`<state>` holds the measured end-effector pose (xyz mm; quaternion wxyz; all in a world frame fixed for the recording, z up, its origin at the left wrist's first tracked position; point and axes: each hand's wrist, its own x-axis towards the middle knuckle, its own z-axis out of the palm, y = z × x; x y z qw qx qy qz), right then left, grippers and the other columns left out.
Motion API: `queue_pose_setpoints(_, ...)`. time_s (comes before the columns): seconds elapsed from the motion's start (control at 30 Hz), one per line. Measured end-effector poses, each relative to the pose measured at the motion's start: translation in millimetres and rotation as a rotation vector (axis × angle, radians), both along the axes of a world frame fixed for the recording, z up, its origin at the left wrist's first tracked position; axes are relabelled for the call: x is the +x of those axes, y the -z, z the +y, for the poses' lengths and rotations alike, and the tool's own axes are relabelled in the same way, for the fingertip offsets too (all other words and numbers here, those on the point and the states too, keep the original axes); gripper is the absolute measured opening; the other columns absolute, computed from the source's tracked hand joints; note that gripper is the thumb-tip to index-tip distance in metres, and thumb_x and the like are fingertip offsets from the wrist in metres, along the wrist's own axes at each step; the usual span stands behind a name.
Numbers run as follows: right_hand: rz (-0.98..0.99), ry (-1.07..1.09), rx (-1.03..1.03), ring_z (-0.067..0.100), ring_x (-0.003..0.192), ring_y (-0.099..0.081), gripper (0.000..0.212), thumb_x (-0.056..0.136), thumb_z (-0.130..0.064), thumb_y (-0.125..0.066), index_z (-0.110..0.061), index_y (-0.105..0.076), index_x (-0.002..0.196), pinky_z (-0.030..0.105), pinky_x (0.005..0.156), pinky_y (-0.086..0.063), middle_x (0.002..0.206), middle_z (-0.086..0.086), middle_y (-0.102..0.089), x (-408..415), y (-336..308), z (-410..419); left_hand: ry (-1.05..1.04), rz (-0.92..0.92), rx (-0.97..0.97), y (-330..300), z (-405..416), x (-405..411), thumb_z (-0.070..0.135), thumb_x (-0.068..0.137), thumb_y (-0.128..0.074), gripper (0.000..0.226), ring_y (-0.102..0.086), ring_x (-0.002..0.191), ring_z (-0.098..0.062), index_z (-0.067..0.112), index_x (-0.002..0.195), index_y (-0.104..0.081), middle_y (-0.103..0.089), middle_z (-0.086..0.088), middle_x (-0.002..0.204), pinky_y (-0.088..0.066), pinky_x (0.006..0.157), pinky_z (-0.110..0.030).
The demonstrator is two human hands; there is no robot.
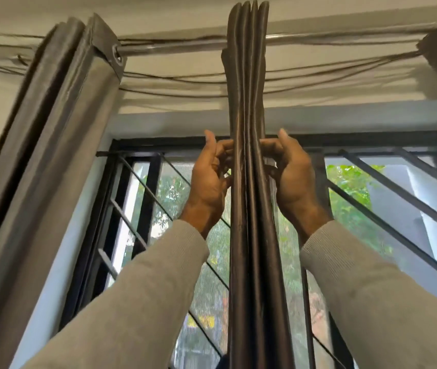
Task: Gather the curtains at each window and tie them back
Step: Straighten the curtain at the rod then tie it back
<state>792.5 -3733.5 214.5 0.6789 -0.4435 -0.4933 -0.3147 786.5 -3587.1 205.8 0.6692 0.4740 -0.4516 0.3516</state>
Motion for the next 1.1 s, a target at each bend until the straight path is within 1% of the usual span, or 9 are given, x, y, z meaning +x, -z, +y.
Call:
queue_pose_setpoints(0.1, 0.041, 0.063, 0.009, 0.015, 0.085, -0.07, 0.056, 0.111, -0.041, -0.038, -0.007, -0.078, 0.096, 0.028, 0.074, -0.055, 0.091, 0.008, -0.076, -8.1, 27.0, 1.4, -0.022, 0.051, 0.024, 25.7, 0.7, -11.3, 0.073, 0.103, -0.041, 0.075, -0.059, 0.114, -0.041, 0.008, 0.118, -0.076, -0.064, -0.023, 0.118, -0.037, 0.119, -0.072)
queue_pose_setpoints(0.2, 0.075, 0.072, 0.019, 0.013, 0.088, -0.07, 0.055, 0.108, -0.046, -0.039, -0.022, -0.081, 0.082, 0.037, 0.083, -0.049, 0.086, -0.002, -0.076, -16.2, 53.5, 4.5, -0.077, 0.101, 0.006, 50.5, 1.0, -21.7, 0.065, 0.11, -0.033, 0.072, -0.067, 0.099, -0.026, 0.008, 0.116, -0.076, -0.068, -0.013, 0.105, -0.057, 0.097, -0.051)
queue_pose_setpoints(0.37, 0.198, 0.089, 0.03, 0.019, 0.089, -0.067, 0.052, 0.104, -0.05, -0.045, -0.023, -0.081, 0.079, 0.059, 0.102, -0.048, 0.084, -0.004, -0.074, -35.7, 103.5, 16.0, -0.048, 0.21, 0.021, 94.7, 8.5, -34.8, 0.058, 0.114, -0.027, 0.068, -0.07, 0.087, -0.015, 0.01, 0.109, -0.076, -0.072, -0.004, 0.096, -0.056, 0.079, -0.036)
queue_pose_setpoints(0.5, 0.316, 0.06, 0.077, 0.016, 0.079, -0.065, 0.049, 0.105, -0.043, -0.05, -0.022, -0.08, 0.072, 0.046, 0.089, -0.049, 0.075, -0.006, -0.071, -53.0, 151.1, 22.8, 0.019, 0.283, 0.032, 138.1, 14.7, -42.9, 0.057, 0.114, -0.028, 0.065, -0.069, 0.091, -0.017, 0.014, 0.107, -0.076, -0.073, -0.003, 0.097, -0.052, 0.078, -0.039)
queue_pose_setpoints(0.63, 0.41, 0.078, 0.118, 0.026, 0.09, -0.065, 0.042, 0.107, -0.039, -0.051, -0.011, -0.078, 0.092, 0.043, 0.091, -0.051, 0.088, 0.007, -0.07, -56.2, 202.6, 23.7, 0.05, 0.371, 0.03, 192.5, 22.8, -44.1, 0.061, 0.11, -0.034, 0.062, -0.067, 0.089, -0.015, 0.017, 0.102, -0.077, -0.073, -0.002, 0.098, -0.052, 0.073, -0.034)
queue_pose_setpoints(0.73, 0.487, 0.014, 0.12, 0.029, 0.093, -0.064, 0.038, 0.097, -0.044, -0.058, -0.016, -0.081, 0.086, 0.042, 0.09, -0.054, 0.09, 0.009, -0.071, -62.9, 247.1, 22.5, 0.071, 0.439, 0.036, 245.1, 24.1, -48.5, 0.066, 0.104, -0.041, 0.062, -0.068, 0.091, -0.015, 0.016, 0.101, -0.078, -0.074, -0.002, 0.098, -0.052, 0.076, -0.034)
queue_pose_setpoints(0.87, 0.554, -0.023, 0.122, 0.023, 0.083, -0.067, 0.034, 0.102, -0.04, -0.062, -0.015, -0.079, 0.085, 0.033, 0.08, -0.057, 0.084, 0.007, -0.071, -71.3, 312.9, 16.2, 0.09, 0.551, 0.026, 316.7, 22.7, -53.3, 0.069, 0.098, -0.047, 0.058, -0.068, 0.09, -0.013, 0.023, 0.091, -0.083, -0.074, 0.002, 0.092, -0.05, 0.079, -0.033)
queue_pose_setpoints(0.97, 0.615, 0.051, 0.069, 0.01, 0.071, -0.067, 0.038, 0.111, -0.02, -0.046, -0.011, -0.073, 0.085, 0.025, 0.07, -0.056, 0.076, 0.0, -0.069, -80.7, 360.6, 13.2, 0.058, 0.658, 0.008, 362.8, 23.6, -58.4, 0.069, 0.096, -0.048, 0.058, -0.069, 0.092, -0.014, 0.02, 0.095, -0.081, -0.074, 0.0, 0.094, -0.053, 0.078, -0.03)
queue_pose_setpoints(1.1, 0.647, 0.166, -0.127, 0.006, 0.089, -0.071, 0.041, 0.113, -0.02, -0.043, -0.017, -0.078, 0.093, 0.028, 0.081, -0.053, 0.09, -0.006, -0.077, -87.2, 394.5, 1.7, -0.139, 0.726, -0.004, 397.9, 22.7, -75.1, 0.061, 0.105, -0.053, 0.052, -0.072, 0.095, -0.015, 0.02, 0.091, -0.083, -0.078, -0.002, 0.097, -0.054, 0.083, -0.035)
